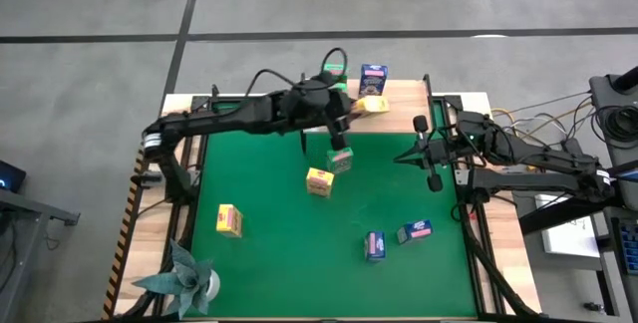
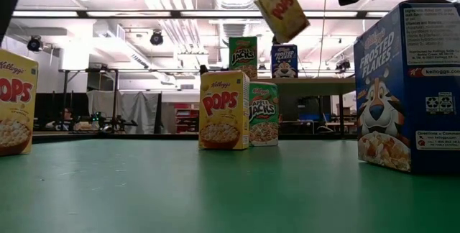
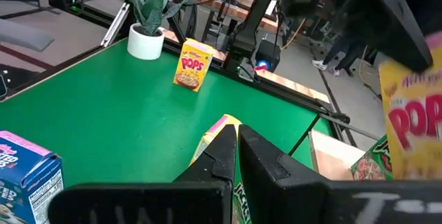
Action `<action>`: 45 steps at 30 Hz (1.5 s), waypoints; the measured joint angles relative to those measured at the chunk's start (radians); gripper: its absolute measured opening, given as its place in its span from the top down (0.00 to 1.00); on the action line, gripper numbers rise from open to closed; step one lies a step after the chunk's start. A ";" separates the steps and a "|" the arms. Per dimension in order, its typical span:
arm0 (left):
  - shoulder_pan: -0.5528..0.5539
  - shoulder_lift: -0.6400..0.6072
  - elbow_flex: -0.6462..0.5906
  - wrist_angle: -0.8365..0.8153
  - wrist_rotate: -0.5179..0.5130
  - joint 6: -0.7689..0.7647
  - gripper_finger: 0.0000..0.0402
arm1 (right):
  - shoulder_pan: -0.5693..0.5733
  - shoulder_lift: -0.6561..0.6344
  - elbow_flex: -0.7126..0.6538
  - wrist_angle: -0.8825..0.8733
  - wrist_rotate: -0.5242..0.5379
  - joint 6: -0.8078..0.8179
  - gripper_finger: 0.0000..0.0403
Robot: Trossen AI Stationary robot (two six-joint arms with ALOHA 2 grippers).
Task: Stack cereal on shelf
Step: Put the middle yellow cereal box on the shelf
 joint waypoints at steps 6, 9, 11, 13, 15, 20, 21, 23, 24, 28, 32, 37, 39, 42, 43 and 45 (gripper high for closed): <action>0.013 0.124 0.163 -0.064 0.001 0.010 0.65 | 0.000 0.001 -0.001 -0.047 0.000 -0.001 0.98; 0.026 0.193 0.253 -0.112 0.001 0.005 0.65 | 0.000 -0.001 -0.001 -0.074 0.000 -0.012 0.98; 0.031 0.240 0.313 -0.155 0.000 0.003 0.65 | 0.000 -0.012 -0.001 -0.098 0.000 -0.010 0.98; 0.032 0.283 0.370 -0.188 0.000 0.002 0.65 | 0.000 -0.032 -0.001 -0.121 0.000 0.000 0.98; 0.033 0.324 0.427 -0.210 0.001 0.007 0.65 | 0.000 -0.053 -0.001 -0.146 0.000 0.001 0.98; 0.040 0.399 0.516 -0.248 -0.003 0.027 0.65 | 0.000 -0.099 -0.006 -0.154 0.000 0.013 0.98; 0.042 0.395 0.498 -0.233 -0.003 0.033 0.65 | 0.000 -0.106 -0.006 -0.153 0.000 0.013 0.98; 0.049 0.392 0.479 -0.223 -0.004 0.041 0.65 | 0.000 -0.116 -0.006 -0.153 -0.001 0.014 0.98; 0.053 0.391 0.476 -0.218 -0.004 0.040 0.65 | 0.000 -0.120 -0.006 -0.153 -0.001 0.016 0.98; 0.069 0.388 0.468 -0.214 -0.007 0.022 0.65 | 0.000 -0.123 -0.006 -0.152 -0.001 0.021 0.98; 0.077 0.397 0.464 -0.217 -0.008 -0.008 0.65 | 0.000 -0.121 -0.006 -0.151 -0.001 0.029 0.98; 0.079 0.418 0.464 -0.214 -0.008 -0.024 0.65 | 0.000 -0.121 -0.006 -0.146 -0.001 0.029 0.98; 0.080 0.419 0.464 -0.215 0.000 -0.025 0.64 | 0.000 -0.121 -0.006 -0.143 -0.001 0.029 0.98; 0.080 0.420 0.464 -0.216 0.013 -0.025 0.62 | 0.000 -0.121 -0.006 -0.143 -0.001 0.029 0.98; 0.080 0.421 0.464 -0.217 0.014 -0.026 0.61 | 0.000 -0.121 -0.006 -0.143 -0.001 0.029 0.98; 0.080 0.422 0.464 -0.218 0.018 -0.028 0.60 | 0.000 -0.121 -0.006 -0.143 0.000 0.029 0.98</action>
